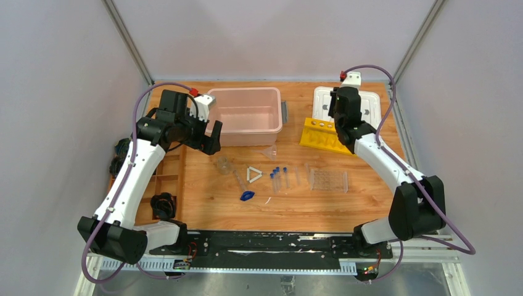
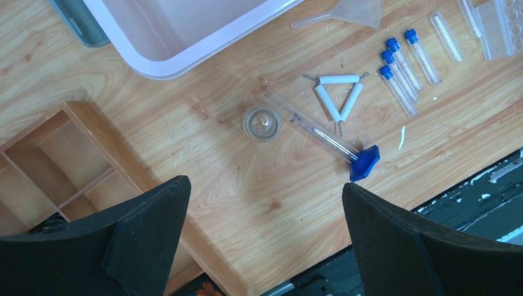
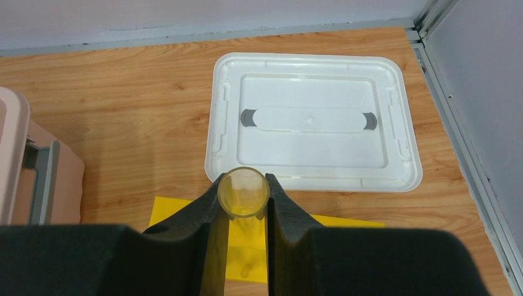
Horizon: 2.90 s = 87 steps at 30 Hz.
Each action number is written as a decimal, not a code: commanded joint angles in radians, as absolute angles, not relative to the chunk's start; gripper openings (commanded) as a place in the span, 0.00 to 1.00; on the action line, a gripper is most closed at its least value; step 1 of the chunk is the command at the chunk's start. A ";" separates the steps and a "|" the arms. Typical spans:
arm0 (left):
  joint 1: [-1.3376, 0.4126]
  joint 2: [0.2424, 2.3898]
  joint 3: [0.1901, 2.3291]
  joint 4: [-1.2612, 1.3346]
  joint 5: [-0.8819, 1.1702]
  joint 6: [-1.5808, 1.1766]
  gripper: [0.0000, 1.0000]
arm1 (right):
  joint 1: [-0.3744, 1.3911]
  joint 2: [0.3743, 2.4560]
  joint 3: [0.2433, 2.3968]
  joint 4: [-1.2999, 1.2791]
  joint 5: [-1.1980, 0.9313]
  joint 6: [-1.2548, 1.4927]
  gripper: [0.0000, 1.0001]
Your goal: Organize the chemistry lab equipment
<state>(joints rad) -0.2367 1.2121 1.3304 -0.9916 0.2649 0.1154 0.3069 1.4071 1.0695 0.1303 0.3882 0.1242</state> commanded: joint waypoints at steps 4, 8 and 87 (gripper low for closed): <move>-0.230 1.223 1.362 -1.015 0.258 0.100 1.00 | 0.288 1.436 1.035 0.182 0.387 0.147 0.00; -0.230 1.222 1.369 -1.015 0.252 0.101 1.00 | 0.289 1.444 1.018 0.209 0.387 0.143 0.00; -0.224 1.206 1.407 -1.039 0.237 0.118 1.00 | 0.666 1.594 0.944 -0.347 0.111 0.561 0.39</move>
<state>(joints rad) -0.2310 1.2247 1.4078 -1.0370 0.2214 0.1261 0.6533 1.5703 0.9569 -0.3775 0.0742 0.5533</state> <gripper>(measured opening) 0.997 0.412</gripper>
